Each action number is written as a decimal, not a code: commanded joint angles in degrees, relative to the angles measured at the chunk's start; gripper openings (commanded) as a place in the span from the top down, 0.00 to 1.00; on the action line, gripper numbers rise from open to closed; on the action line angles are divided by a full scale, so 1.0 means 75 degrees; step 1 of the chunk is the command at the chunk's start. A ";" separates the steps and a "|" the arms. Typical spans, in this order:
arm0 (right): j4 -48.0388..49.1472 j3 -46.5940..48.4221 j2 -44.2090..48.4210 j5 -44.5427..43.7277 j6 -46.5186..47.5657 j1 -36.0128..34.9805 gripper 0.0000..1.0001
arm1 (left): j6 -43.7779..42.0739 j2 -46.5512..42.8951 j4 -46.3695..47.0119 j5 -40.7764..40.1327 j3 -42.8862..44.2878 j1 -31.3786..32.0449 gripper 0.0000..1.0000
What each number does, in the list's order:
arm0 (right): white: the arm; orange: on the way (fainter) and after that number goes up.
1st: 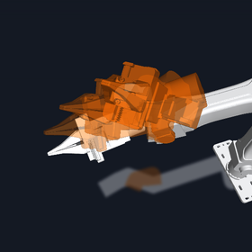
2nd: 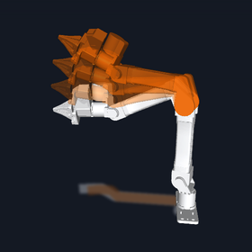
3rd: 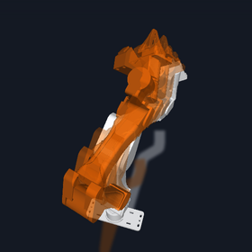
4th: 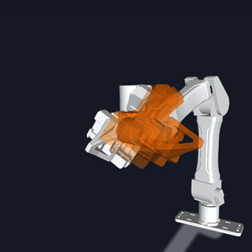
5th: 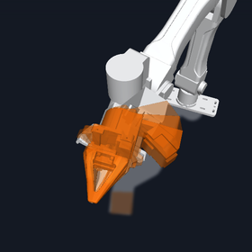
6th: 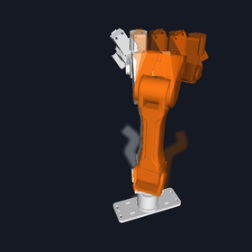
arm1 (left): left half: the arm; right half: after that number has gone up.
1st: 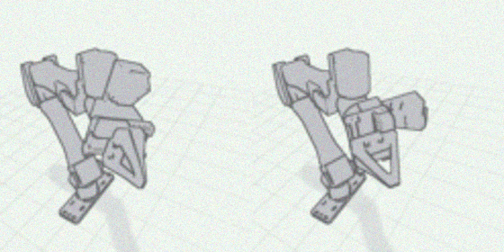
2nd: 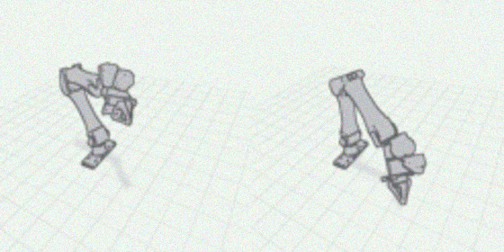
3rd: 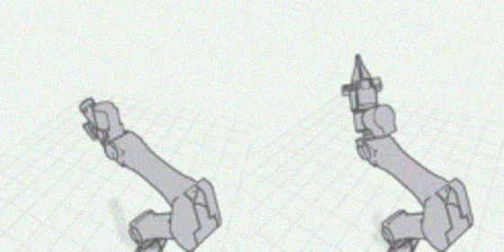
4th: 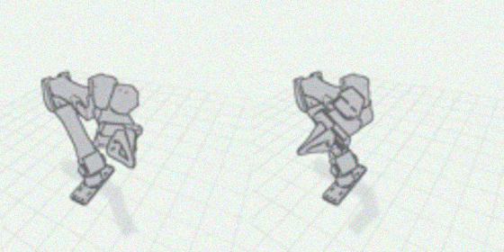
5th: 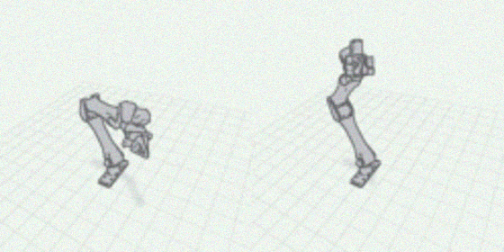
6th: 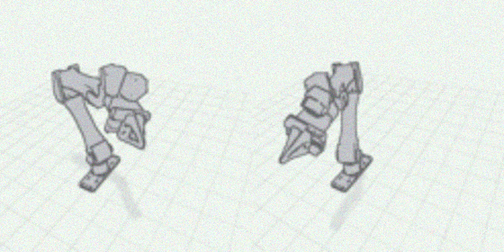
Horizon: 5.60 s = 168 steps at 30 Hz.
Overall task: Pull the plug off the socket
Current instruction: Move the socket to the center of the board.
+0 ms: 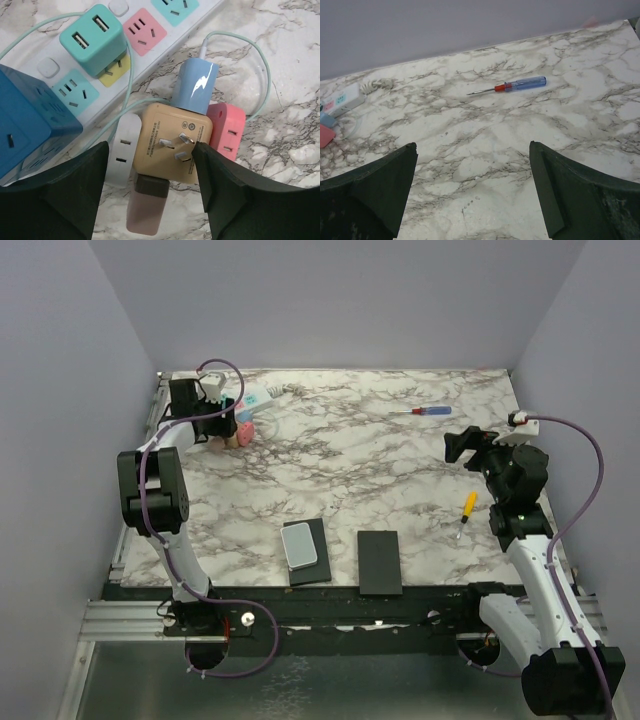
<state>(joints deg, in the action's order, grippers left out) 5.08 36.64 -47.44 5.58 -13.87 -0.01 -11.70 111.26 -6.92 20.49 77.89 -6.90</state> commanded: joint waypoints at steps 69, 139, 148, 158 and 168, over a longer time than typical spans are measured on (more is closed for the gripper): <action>-0.0198 0.0000 -0.0812 0.1457 -0.0754 -0.0277 0.02 | 0.5825 -0.2615 0.1158 -0.0756 -0.3200 0.4231 0.15; -0.1145 0.3499 -0.7731 -0.4678 -0.2395 -0.6834 0.61 | 0.5370 -0.3958 0.1292 0.0317 -0.3705 0.2431 0.12; -0.0475 0.3039 -0.7552 -0.4662 -0.2317 -0.6833 0.99 | 0.5353 -0.3742 0.1336 0.0736 -0.3664 0.2498 0.12; 0.1992 0.1235 -0.6345 -0.4849 -0.1579 -0.6833 1.00 | 0.5496 -0.3282 0.1834 0.1688 -0.3684 0.3016 0.12; 0.3536 0.0370 -0.5789 -0.4618 -0.0863 -0.6866 1.00 | 0.6201 -0.2709 0.2713 0.2389 -0.3881 0.3298 0.08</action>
<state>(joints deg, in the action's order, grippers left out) 22.28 40.71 -93.58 -27.86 -22.87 -50.94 32.69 89.08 10.02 35.18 49.78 17.41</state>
